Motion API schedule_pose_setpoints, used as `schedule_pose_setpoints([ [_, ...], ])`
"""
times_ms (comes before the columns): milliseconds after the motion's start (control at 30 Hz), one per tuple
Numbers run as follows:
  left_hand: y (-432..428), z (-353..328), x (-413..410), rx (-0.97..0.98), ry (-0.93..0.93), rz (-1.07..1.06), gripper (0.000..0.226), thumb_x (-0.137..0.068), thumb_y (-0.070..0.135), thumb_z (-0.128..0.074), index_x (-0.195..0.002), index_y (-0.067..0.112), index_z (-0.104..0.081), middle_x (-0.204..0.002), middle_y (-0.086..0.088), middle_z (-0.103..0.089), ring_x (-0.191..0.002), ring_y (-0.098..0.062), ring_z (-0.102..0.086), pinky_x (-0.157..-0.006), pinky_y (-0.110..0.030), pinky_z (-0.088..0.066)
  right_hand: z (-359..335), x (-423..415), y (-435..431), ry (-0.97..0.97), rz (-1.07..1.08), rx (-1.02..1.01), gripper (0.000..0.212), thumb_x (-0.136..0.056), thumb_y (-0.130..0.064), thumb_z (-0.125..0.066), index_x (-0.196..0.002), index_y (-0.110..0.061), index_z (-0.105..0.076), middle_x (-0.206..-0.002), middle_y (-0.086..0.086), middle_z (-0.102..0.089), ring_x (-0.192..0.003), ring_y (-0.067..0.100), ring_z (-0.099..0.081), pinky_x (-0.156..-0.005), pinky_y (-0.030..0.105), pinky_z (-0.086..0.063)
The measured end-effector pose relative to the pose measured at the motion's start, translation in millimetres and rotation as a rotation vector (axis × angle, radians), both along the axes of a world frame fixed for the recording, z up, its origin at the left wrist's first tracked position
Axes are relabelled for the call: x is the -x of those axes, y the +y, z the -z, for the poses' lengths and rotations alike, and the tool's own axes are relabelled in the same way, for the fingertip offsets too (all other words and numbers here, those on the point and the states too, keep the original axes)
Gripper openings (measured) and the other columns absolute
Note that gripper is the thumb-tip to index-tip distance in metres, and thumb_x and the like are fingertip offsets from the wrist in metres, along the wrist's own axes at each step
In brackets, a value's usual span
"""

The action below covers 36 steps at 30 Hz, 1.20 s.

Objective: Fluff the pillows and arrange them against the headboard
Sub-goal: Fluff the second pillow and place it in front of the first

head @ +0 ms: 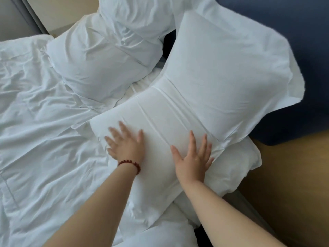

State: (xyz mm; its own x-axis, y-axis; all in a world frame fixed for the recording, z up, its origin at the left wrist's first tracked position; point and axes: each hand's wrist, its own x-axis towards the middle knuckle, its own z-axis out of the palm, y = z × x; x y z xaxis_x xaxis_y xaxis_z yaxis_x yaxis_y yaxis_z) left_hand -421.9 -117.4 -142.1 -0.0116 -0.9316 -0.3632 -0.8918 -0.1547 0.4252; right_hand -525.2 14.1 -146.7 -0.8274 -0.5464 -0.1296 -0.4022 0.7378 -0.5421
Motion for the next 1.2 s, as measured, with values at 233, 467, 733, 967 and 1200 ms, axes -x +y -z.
schedule_pose_setpoints([
  [233, 42, 1, 57, 0.041, -0.172, 0.476, 0.078, -0.090, 0.071, -0.008, -0.149, 0.031, 0.023, -0.157, -0.001, 0.032, -0.141, -0.033, 0.034, -0.110, -0.064, 0.017, -85, 99, 2, 0.608, -0.145, 0.327, 0.069, -0.091, -0.055, -0.058, -0.149, -0.021, -0.040, -0.159, 0.017, -0.024, -0.148, 0.040, -0.015, -0.118, 0.058, -0.010],
  [467, 46, -2, 62, 0.038, -0.200, 0.439, 0.077, -0.088, 0.072, -0.002, -0.148, 0.033, 0.025, -0.156, 0.000, 0.033, -0.141, -0.032, 0.033, -0.110, -0.064, 0.016, -153, 188, -16, 0.702, -0.180, -0.121, 0.085, -0.086, -0.060, -0.060, -0.155, -0.030, -0.021, -0.160, 0.016, -0.017, -0.146, 0.039, -0.019, -0.111, 0.057, -0.023],
  [733, 47, -6, 81, 0.027, -0.206, 0.393, 0.074, -0.088, 0.071, -0.002, -0.149, 0.037, 0.021, -0.159, -0.007, 0.024, -0.144, -0.033, 0.027, -0.113, -0.061, 0.015, -151, 219, -32, 0.623, -0.103, -0.103, 0.101, -0.064, -0.078, -0.067, -0.140, -0.017, -0.040, -0.121, 0.009, -0.050, -0.113, 0.029, -0.044, -0.075, 0.038, -0.038],
  [967, 51, -3, 102, 0.066, -0.218, 0.412, 0.074, -0.087, 0.073, -0.001, -0.149, 0.040, 0.021, -0.158, -0.005, 0.029, -0.143, -0.033, 0.029, -0.112, -0.063, 0.014, -141, 241, -26, 0.631, -0.174, -0.078, 0.100, -0.058, -0.087, -0.059, -0.131, -0.019, -0.048, -0.120, 0.011, -0.055, -0.104, 0.035, -0.054, -0.086, 0.044, -0.040],
  [1200, 50, -11, 129, 0.113, -0.172, 0.626, 0.076, -0.082, 0.074, 0.005, -0.150, 0.041, 0.017, -0.159, 0.002, 0.025, -0.142, -0.030, 0.032, -0.114, -0.058, 0.015, -145, 245, -31, 0.489, -0.228, -0.116, 0.075, -0.067, -0.074, -0.069, -0.104, -0.013, -0.045, -0.099, 0.010, -0.066, -0.093, 0.035, -0.062, -0.073, 0.040, -0.046],
])
